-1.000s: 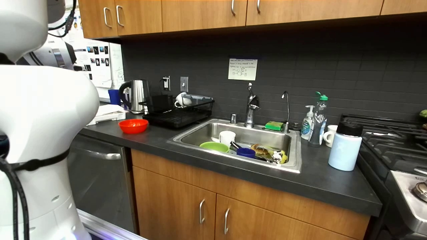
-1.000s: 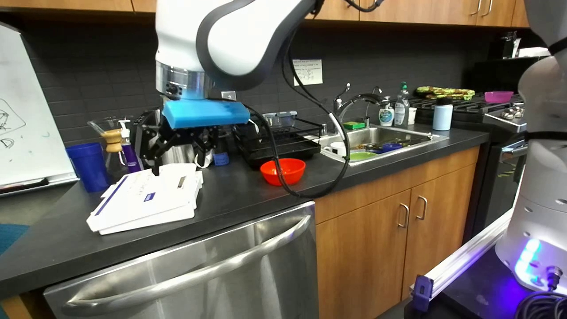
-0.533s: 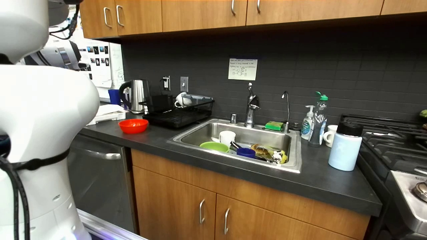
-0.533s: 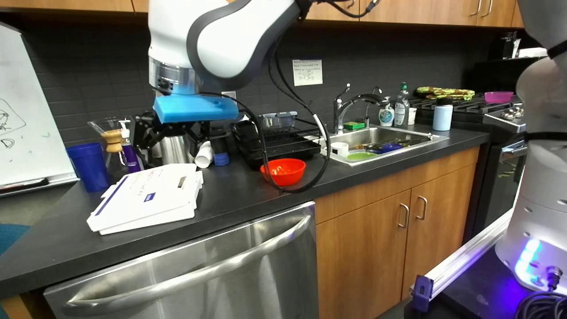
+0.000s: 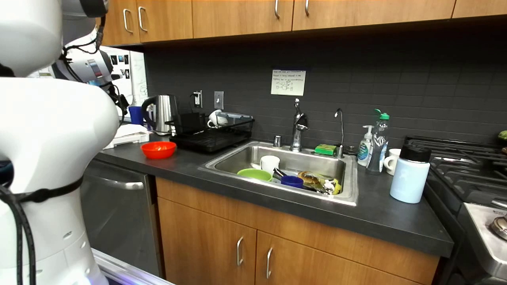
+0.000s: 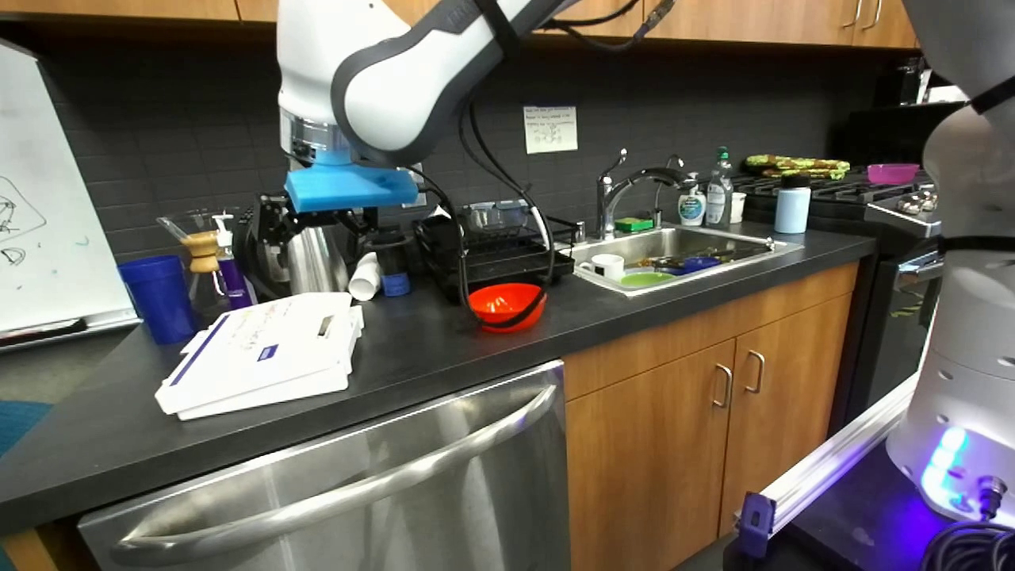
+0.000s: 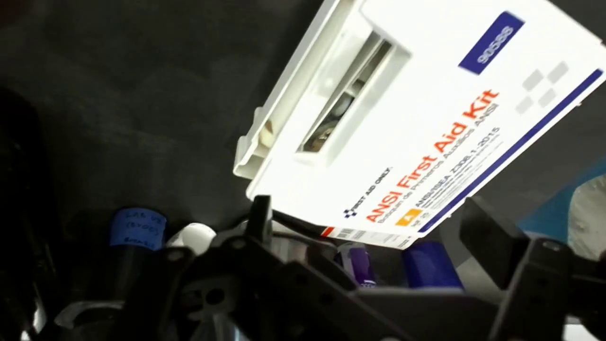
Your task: Pick up the white object then place it on the orange bowl
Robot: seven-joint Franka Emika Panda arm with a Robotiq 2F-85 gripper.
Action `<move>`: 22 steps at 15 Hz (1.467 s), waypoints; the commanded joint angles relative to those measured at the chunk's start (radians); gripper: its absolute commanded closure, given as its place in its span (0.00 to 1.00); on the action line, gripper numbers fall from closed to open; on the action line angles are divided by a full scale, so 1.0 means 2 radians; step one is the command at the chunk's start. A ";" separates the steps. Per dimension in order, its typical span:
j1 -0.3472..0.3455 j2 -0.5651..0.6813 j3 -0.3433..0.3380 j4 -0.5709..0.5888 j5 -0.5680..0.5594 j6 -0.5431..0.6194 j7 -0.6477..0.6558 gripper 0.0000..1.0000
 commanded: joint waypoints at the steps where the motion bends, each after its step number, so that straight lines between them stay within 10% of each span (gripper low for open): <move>1: -0.003 0.019 -0.022 0.027 -0.007 -0.019 0.003 0.00; 22: -0.040 0.020 0.007 -0.020 0.065 -0.038 -0.034 0.00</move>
